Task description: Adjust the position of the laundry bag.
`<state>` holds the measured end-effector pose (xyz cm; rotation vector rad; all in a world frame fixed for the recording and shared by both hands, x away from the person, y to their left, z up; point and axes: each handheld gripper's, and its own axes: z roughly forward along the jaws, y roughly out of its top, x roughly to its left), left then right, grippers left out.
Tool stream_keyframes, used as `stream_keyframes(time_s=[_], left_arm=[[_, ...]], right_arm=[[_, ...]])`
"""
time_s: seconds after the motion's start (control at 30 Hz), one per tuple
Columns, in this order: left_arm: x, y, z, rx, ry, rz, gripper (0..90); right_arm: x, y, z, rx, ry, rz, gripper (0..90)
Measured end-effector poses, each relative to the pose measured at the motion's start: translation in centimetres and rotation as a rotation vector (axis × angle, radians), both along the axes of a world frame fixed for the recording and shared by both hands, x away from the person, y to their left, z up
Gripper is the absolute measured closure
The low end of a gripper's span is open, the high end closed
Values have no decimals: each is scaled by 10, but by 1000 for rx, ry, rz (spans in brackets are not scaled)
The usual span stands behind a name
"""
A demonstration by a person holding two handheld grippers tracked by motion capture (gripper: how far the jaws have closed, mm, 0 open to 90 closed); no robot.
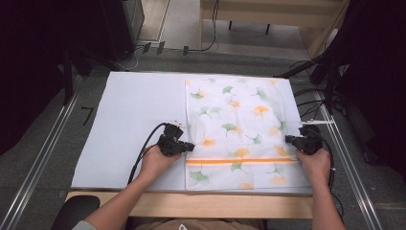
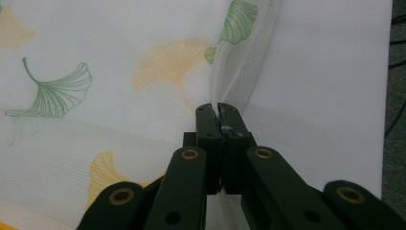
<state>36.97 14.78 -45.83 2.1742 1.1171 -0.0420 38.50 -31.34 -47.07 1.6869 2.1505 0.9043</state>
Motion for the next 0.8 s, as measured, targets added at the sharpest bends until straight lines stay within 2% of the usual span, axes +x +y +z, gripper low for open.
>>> stream_keyframes(time_s=[0.1, 0.27, 0.4, 0.5, 0.63, 0.7, 0.8], left_arm=[[1, 3, 3, 13, -7, -7, 882], [2, 7, 6, 5, -7, -5, 883], [6, 14, 10, -24, 18, -9, 883], [6, 19, 12, -16, 8, -6, 886], [7, 22, 13, -4, 19, -10, 893], [7, 27, 17, 1, 11, -6, 892], [7, 32, 20, -7, 6, -1, 892]], right_arm=[[0, 0, 2, 9, -1, 9, 900], [-1, 2, 4, 7, -5, 16, 900], [-1, 4, 7, 27, 3, 21, 900], [0, 7, 8, 40, 12, 30, 900], [1, 12, 9, 29, 8, 46, 900], [1, 15, 10, 34, 8, 56, 900], [2, 17, 11, 40, 11, 63, 900]])
